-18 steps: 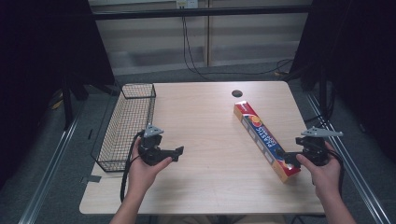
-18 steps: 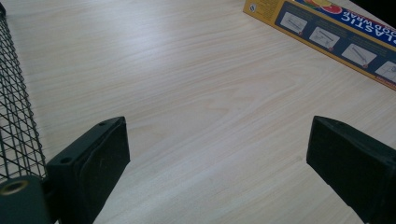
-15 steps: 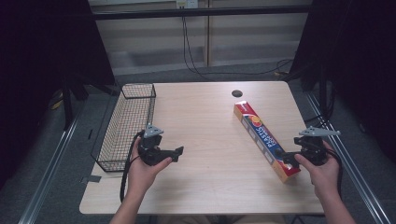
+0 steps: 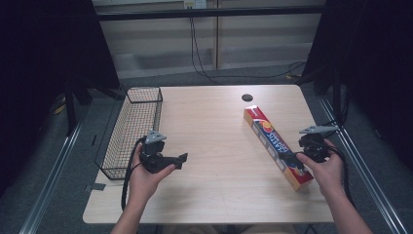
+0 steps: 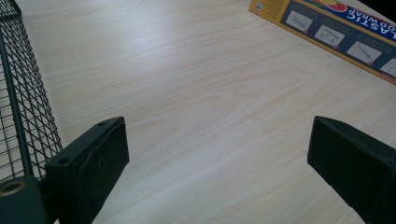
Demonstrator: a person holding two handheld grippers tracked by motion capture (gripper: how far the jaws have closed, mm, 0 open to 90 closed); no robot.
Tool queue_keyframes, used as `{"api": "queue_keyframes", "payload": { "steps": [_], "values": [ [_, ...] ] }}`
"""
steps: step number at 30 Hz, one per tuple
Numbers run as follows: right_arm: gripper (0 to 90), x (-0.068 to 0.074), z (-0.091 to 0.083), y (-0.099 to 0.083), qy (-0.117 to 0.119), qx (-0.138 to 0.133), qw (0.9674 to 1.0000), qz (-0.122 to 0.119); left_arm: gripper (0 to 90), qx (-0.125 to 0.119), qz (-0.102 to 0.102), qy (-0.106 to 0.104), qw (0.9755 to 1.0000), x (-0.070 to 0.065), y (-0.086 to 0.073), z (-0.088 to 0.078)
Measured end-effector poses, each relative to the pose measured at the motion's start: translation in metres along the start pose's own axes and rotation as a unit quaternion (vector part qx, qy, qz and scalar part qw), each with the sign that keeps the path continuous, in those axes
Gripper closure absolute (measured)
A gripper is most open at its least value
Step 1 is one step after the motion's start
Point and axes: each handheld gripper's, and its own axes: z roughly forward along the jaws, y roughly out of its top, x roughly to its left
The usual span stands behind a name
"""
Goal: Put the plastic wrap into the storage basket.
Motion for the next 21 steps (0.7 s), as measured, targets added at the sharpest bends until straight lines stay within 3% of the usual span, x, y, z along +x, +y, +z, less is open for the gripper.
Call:
{"api": "queue_keyframes", "payload": {
  "steps": [9,11,21],
  "values": [
    [0.9,-0.002,0.012,0.009,0.005,0.022,0.9997,-0.006,5.3,0.005,0.005,0.000,1.0000,0.000,-0.001,0.001],
    [1.0,-0.003,0.016,0.008,-0.003,0.036,0.9994,0.000,5.3,0.005,0.004,0.001,1.0000,-0.001,-0.001,0.002],
    [4.7,-0.004,0.017,-0.001,-0.014,0.053,0.9984,0.008,5.3,0.007,0.007,0.001,1.0000,-0.003,-0.001,0.003]
  ]
}}
